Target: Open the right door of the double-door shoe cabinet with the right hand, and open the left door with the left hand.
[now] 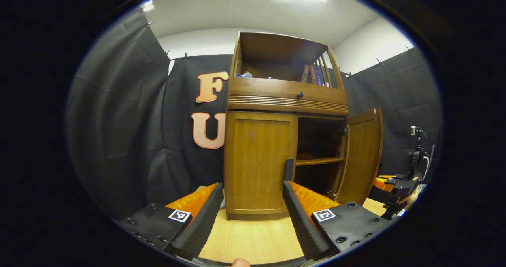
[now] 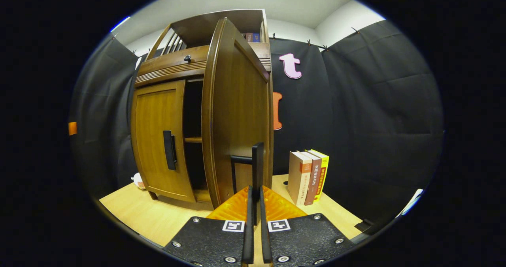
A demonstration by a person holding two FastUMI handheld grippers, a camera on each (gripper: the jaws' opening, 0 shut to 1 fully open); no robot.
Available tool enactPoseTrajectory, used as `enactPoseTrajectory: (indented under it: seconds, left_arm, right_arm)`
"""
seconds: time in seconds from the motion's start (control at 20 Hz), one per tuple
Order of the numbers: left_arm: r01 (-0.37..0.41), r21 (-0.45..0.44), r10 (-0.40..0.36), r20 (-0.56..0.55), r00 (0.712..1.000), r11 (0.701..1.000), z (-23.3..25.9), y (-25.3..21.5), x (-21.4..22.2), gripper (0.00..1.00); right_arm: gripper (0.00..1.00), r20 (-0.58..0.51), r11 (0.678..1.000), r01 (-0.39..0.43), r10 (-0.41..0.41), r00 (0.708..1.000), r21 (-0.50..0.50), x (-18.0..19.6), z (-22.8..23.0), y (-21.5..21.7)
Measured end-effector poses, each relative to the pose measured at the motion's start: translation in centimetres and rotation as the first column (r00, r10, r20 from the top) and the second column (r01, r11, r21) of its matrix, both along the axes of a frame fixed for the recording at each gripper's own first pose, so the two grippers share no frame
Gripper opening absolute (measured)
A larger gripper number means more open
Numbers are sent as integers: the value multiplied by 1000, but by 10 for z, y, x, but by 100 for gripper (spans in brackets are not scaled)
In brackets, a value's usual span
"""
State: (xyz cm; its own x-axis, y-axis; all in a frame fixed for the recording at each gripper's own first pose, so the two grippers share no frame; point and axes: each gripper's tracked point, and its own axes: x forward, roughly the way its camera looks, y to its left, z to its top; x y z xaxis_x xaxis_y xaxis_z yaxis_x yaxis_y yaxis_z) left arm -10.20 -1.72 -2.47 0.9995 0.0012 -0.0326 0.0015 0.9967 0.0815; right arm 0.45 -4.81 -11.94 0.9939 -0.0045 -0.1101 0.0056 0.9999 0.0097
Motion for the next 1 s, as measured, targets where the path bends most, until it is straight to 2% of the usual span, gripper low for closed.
enactPoseTrajectory:
  seconds: [0.25,0.5,0.55,0.8,0.85,0.9,0.95,1.0]
  left_arm:
    - [0,12,0,-2,1000,1000,-2,-11,1,96]
    - [1,26,-1,-1,1000,1000,-1,-22,3,96]
    - [4,26,-4,-1,1000,1000,-2,-25,3,99]
    - [0,37,0,3,1000,999,0,-37,11,94]
    - [0,38,0,4,1000,999,-1,-40,13,97]
    - [1,36,-1,2,1000,999,-2,-42,17,97]
    - [2,35,-2,-3,1000,999,-4,-46,19,94]
    - [4,36,-3,-8,1000,999,-7,-50,23,94]
  right_arm:
    - [7,0,1000,9,-9,1000,-19,-6,-1,-26]
    - [7,-3,1000,24,-24,1000,3,-9,-4,-51]
    - [7,-3,1000,23,-23,1000,7,-7,-4,-55]
    - [7,-16,1000,16,-16,1000,24,-4,-3,-79]
    - [6,-18,999,19,-19,1000,27,-4,-4,-85]
    - [13,-18,999,24,-24,1000,31,-2,-4,-93]
    - [4,-18,999,22,-21,1000,45,-2,-5,-98]
    - [12,-17,998,17,-16,1000,63,-5,-3,-98]
